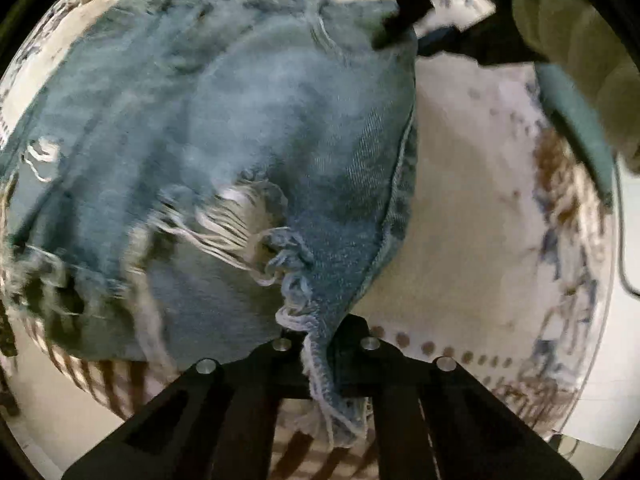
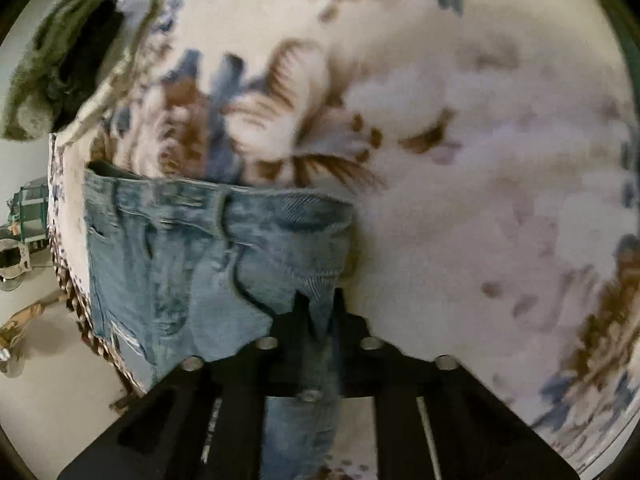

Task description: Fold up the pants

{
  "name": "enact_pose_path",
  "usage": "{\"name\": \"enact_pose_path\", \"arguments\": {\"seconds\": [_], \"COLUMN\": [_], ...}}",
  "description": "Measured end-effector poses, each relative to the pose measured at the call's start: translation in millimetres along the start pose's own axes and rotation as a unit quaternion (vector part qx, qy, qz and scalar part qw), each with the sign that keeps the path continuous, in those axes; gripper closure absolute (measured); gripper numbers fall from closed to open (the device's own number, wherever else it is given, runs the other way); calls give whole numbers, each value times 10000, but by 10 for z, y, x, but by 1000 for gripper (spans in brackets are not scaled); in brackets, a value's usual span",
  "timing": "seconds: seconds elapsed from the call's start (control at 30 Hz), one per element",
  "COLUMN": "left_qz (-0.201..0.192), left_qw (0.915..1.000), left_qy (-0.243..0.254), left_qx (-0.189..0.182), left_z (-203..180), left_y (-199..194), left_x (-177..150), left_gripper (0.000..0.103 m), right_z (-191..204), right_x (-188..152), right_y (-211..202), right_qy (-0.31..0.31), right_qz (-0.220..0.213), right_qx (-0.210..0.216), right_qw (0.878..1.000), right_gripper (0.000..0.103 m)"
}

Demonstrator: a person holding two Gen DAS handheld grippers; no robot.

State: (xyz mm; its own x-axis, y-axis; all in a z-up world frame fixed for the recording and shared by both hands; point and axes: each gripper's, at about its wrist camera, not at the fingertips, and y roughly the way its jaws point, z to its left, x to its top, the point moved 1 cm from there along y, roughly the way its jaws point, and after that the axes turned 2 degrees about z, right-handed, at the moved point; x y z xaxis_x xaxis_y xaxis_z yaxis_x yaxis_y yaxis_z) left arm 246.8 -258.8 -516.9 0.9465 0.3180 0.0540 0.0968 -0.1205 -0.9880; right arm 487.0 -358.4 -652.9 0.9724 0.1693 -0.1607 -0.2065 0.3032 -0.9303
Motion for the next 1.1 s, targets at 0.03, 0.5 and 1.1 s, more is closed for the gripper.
{"name": "enact_pose_path", "arguments": {"seconds": [0.03, 0.5, 1.1], "left_qz": [-99, -1203, -853], "left_qw": [9999, 9826, 9496], "left_qy": [-24, -1291, -2961], "left_qx": [-57, -577, -576], "left_z": [75, 1804, 3637], "left_y": [-163, -1300, -215], "left_x": [25, 358, 620], "left_gripper": [100, 100, 91], "right_z": [60, 2378, 4101], "right_x": [-23, 56, 682], "right_y": [-81, -913, 988], "right_qy": [-41, -1173, -1638], "right_qz": [-63, -581, 617], "right_qx": [-34, -293, -1007], "right_qw": [10000, 9910, 9794], "right_gripper": [94, 95, 36]}}
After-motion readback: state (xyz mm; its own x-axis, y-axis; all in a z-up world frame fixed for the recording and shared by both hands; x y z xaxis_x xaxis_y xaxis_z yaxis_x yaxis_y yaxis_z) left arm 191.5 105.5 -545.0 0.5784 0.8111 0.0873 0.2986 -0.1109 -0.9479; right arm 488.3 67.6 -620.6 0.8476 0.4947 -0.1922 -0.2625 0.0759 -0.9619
